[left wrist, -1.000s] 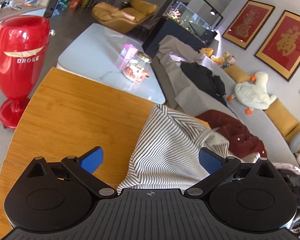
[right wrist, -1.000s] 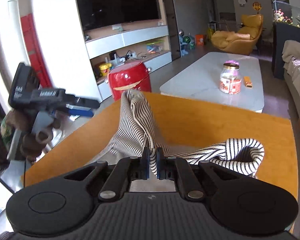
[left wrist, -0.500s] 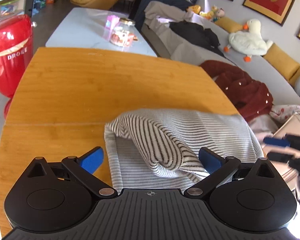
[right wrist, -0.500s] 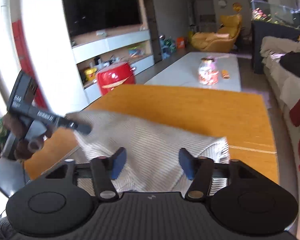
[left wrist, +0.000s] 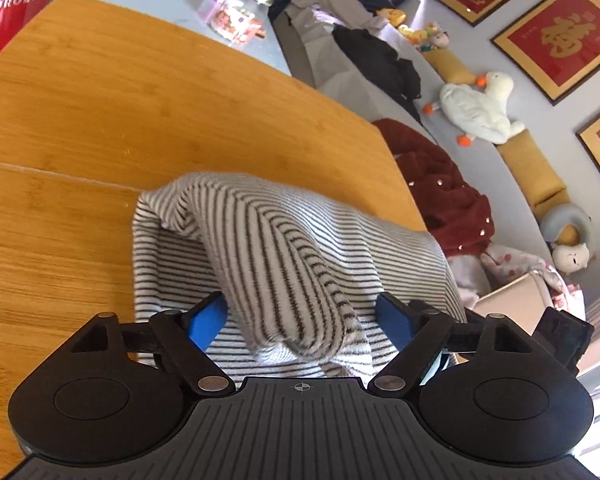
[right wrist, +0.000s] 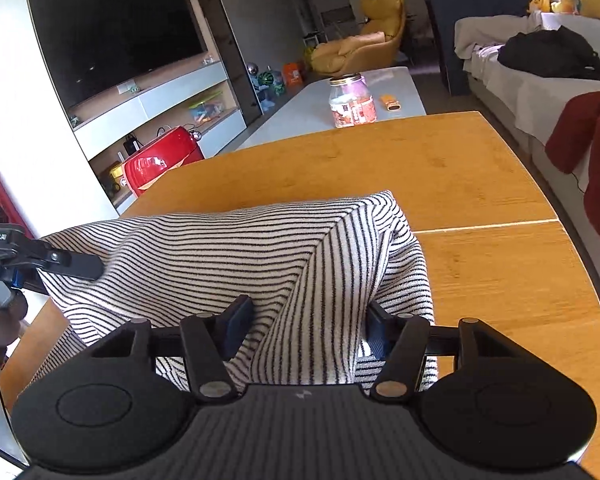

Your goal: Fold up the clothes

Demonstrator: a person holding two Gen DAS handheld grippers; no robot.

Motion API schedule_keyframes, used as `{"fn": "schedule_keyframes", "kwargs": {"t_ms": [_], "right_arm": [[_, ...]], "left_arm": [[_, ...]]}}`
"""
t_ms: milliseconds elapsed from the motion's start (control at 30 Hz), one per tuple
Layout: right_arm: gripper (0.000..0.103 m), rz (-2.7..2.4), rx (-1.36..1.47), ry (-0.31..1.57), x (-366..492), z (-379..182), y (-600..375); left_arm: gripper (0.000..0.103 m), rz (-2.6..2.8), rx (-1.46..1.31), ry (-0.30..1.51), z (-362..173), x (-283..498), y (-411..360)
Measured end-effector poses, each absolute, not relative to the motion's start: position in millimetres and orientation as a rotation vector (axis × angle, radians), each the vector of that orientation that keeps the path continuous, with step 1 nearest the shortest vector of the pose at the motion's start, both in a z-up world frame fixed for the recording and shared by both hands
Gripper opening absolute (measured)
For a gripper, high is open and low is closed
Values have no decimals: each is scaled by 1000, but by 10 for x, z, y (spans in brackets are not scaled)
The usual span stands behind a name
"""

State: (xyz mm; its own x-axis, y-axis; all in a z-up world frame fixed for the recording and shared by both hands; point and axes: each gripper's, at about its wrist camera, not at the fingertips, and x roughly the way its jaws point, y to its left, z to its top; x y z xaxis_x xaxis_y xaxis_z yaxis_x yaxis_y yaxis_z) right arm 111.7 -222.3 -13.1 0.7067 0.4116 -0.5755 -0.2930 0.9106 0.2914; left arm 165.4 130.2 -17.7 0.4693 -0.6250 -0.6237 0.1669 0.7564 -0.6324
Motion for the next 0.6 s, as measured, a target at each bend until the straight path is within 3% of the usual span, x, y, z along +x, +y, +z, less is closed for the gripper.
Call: {"fn": "schedule_keyframes", "kwargs": {"t_ms": [100,233,533,600], "right_arm": [[56,390,156,670,1315,-125,-2124],[55,363,137,655,1605,-118,-2027],[56,299,138,623,1782,-116,-2014],[47,300,137,617,1754,-110,-2021]], "left_arm": [[65,-503,-533,957,-184,1819,1243],[55,-442,-468,895,10,2053,1184],[49,-367,-467,886,73,2196,1220],[42,-364,-470,889,57,2183,1254]]}}
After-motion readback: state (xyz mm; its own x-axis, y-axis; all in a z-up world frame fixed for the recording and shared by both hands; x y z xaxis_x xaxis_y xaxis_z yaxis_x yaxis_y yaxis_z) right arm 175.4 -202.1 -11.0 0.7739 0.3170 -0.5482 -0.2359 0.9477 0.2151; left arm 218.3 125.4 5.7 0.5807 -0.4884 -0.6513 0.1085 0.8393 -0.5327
